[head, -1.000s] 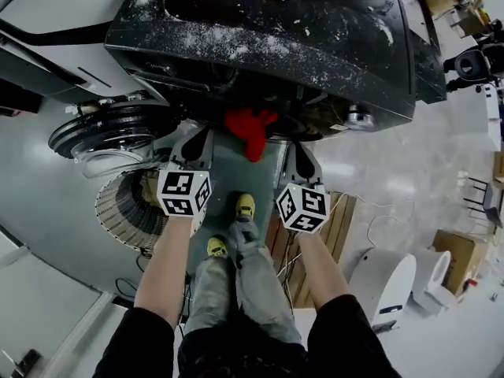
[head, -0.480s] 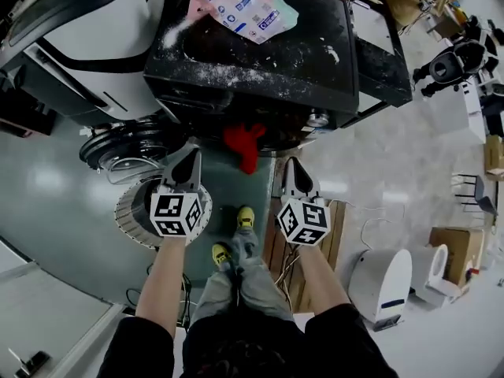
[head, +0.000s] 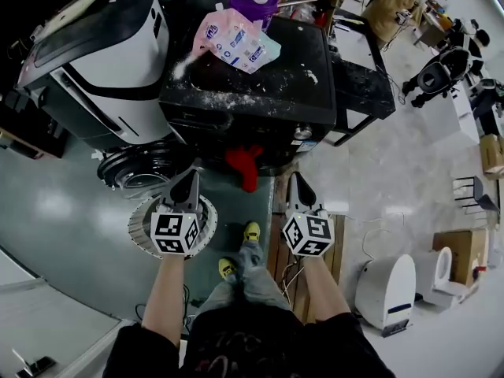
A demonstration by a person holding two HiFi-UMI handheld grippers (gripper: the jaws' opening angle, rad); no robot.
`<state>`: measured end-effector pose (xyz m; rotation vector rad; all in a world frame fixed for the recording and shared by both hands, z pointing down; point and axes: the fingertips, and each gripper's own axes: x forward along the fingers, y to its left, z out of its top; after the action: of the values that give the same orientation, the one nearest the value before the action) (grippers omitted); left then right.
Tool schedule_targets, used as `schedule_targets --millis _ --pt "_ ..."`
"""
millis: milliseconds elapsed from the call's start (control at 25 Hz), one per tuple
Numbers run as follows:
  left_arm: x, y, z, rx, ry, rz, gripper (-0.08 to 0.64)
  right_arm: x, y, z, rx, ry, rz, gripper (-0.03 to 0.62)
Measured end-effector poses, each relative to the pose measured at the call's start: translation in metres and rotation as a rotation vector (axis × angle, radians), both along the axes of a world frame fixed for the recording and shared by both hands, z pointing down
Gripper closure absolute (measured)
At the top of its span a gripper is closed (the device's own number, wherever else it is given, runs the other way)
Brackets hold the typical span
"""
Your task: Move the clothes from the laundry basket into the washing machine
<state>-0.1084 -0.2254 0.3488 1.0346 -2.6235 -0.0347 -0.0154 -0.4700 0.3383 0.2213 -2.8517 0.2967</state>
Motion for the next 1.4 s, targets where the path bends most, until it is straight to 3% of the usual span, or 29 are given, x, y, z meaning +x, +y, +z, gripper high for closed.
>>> schedule_targets --millis 640,920,1400 --pt "0.013 0.016 -0.108 0.001 -0.14 0.002 0.549 0.036 -0.005 -0.077 0.049 -0.047 -0.03 0.589" --pt "0.015 0.021 -0.131 0.055 -0.155 -0.018 0.549 0.04 -0.014 -0.094 0.052 -0.061 -0.027 0.589" --pt "0.022 0.008 -0.157 0.03 -0.215 0.025 0.549 0.04 -0.027 -0.134 0.122 -0.118 -0.038 0.589"
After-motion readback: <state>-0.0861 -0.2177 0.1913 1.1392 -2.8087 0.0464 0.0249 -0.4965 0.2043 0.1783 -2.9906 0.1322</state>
